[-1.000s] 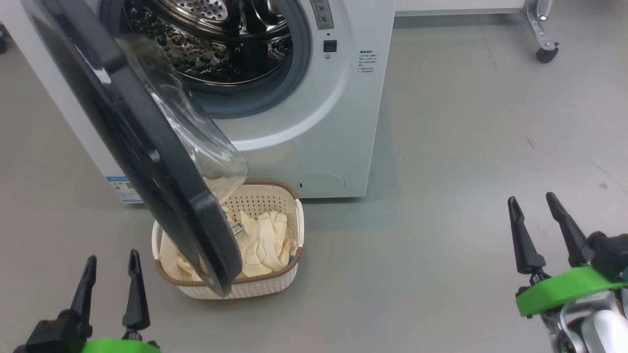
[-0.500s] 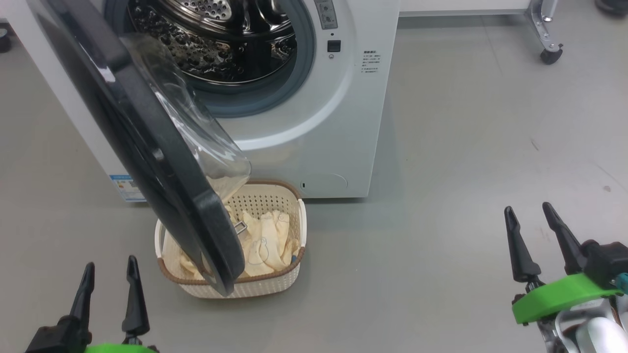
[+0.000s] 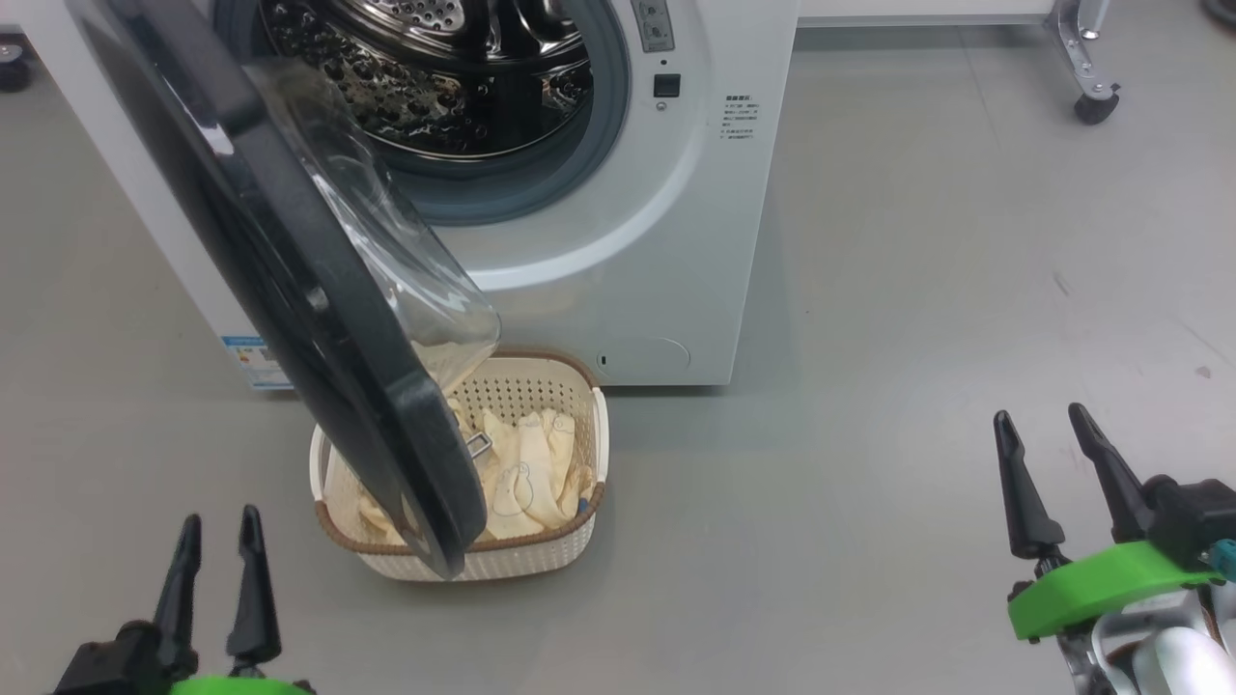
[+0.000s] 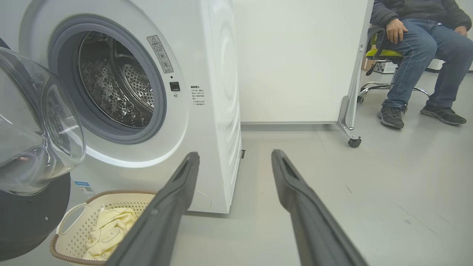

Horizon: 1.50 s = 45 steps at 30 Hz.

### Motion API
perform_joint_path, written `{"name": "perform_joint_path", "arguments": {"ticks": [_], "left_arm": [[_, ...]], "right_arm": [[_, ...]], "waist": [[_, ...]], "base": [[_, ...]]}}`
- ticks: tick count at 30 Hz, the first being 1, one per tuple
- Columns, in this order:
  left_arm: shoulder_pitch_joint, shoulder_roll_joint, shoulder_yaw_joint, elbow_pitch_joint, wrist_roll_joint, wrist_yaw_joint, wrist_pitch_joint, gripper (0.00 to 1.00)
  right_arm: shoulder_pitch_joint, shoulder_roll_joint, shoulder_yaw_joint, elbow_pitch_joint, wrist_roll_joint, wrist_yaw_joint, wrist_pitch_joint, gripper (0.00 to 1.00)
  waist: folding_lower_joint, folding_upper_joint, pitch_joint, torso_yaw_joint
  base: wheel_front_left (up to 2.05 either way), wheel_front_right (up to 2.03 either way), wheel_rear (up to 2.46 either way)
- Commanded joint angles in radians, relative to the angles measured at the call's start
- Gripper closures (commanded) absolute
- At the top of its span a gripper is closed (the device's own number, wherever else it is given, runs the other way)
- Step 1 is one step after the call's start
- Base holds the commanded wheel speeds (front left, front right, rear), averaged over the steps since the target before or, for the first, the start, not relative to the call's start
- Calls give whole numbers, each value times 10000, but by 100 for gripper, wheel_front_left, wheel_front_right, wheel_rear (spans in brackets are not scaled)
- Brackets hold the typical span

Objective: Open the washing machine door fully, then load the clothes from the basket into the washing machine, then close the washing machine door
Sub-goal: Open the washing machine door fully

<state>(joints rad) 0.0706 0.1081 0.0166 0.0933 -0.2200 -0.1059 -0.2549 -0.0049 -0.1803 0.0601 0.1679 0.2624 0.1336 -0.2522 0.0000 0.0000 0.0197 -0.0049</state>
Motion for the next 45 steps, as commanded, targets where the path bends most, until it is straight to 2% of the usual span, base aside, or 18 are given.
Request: {"name": "perform_joint_path", "arguments": {"ticks": [1,12,16,18,22,29,37,45], "left_arm": [[-395,79,360,-307,42,-46,-69,100],[-574,51,456,-635,22,-98,-69,100],[-790,96,612,-1531,272,-81,-69,100],[-1126,198,625,-2480,504,-88,-69,100],[-1804,474,317,-3577,753,-125,-25,100],[-3655,755,-1620,-5129,685,-221,847,100],[-5229,206,-4202,-5458,170,-243,1503,100],[-5044,-260,-6541,-5061,-258,-245,1628,100]], "right_arm": [[-277,-81,55,-297,-100,-29,-95,0],[-341,32,-69,-278,-103,-29,-95,0],[-350,79,-86,-215,-46,-29,-95,0],[-361,107,-118,-163,-31,-29,-95,0],[-375,135,-153,-94,-48,-29,-95,0],[-381,104,-27,-91,-31,-29,-95,0],[-466,51,113,-9,-9,-29,-95,0],[-440,-29,130,73,-6,-29,-95,0]], "waist": [[0,0,18,7],[0,0,70,133],[0,0,37,181],[0,0,-23,222],[0,0,-137,247],[0,0,-289,130],[0,0,-352,-211],[0,0,-302,-313]], "base": [[0,0,0],[0,0,0],[0,0,0],[0,0,0],[0,0,0],[0,0,0],[0,0,0],[0,0,0]]}}
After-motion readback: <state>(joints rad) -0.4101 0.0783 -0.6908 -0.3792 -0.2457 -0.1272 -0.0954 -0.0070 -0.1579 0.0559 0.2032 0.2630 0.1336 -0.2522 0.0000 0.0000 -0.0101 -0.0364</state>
